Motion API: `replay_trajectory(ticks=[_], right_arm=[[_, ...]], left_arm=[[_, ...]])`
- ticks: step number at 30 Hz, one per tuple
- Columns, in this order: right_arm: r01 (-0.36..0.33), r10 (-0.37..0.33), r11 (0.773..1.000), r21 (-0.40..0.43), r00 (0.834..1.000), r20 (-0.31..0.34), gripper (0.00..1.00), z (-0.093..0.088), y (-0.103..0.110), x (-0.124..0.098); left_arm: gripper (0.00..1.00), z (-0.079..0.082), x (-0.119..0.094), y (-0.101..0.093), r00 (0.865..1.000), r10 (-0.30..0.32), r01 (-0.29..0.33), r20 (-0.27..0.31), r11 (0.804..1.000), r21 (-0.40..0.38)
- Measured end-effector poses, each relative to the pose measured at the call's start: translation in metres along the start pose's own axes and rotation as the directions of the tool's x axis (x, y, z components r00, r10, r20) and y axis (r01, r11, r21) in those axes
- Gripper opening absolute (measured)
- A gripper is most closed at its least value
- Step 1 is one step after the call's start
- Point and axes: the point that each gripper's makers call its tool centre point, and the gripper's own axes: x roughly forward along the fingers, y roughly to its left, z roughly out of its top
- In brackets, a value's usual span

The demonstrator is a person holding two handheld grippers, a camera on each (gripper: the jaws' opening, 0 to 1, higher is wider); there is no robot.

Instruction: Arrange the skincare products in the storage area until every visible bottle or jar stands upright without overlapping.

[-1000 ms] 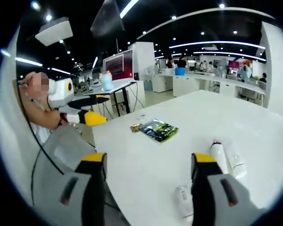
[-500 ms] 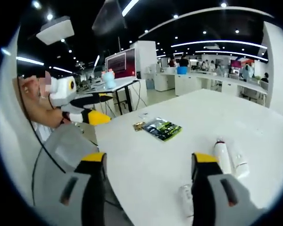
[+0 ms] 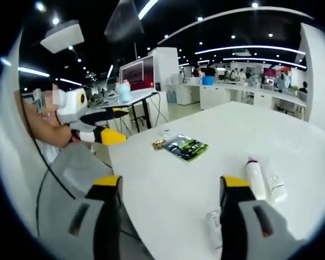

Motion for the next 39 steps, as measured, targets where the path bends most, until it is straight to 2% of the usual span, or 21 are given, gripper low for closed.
replay_trajectory(ticks=[6,8,11,23,27,34,39], right_arm=[[0.01,-0.01,1.0,0.015,1.0,-0.002,0.75,-0.005,-0.004,-0.002],[0.013,-0.013,1.0,0.02,1.0,-0.002,0.75,-0.006,-0.005,-0.002],[0.011,-0.011,1.0,0.026,1.0,-0.004,0.75,-0.007,-0.005,-0.002],[0.019,-0.019,0.999,0.027,1.0,-0.015,0.76,-0.012,-0.013,0.002],[0.025,-0.024,0.999,0.022,0.998,-0.052,0.86,-0.015,-0.033,0.007],[0.046,-0.047,0.999,-0.019,0.994,-0.097,0.84,-0.009,-0.071,0.009],[0.055,-0.058,0.998,-0.028,0.987,-0.152,0.81,-0.013,-0.093,0.014]], left_arm=[[0.88,-0.001,0.001,-0.002,1.0,-0.006,0.006,-0.009,1.0,0.003],[0.88,-0.001,0.001,0.001,1.0,0.011,-0.011,-0.009,1.0,0.008],[0.88,-0.002,0.0,-0.003,1.0,-0.01,0.01,-0.011,1.0,0.013],[0.87,-0.005,0.002,-0.003,0.999,-0.012,0.013,-0.029,1.0,0.019],[0.86,-0.007,0.003,-0.003,0.999,-0.006,0.007,-0.035,0.999,0.034],[0.85,-0.009,0.003,-0.003,0.999,-0.004,0.006,-0.045,0.999,0.041],[0.84,-0.01,0.004,-0.002,0.999,0.0,0.002,-0.048,0.999,0.047]])
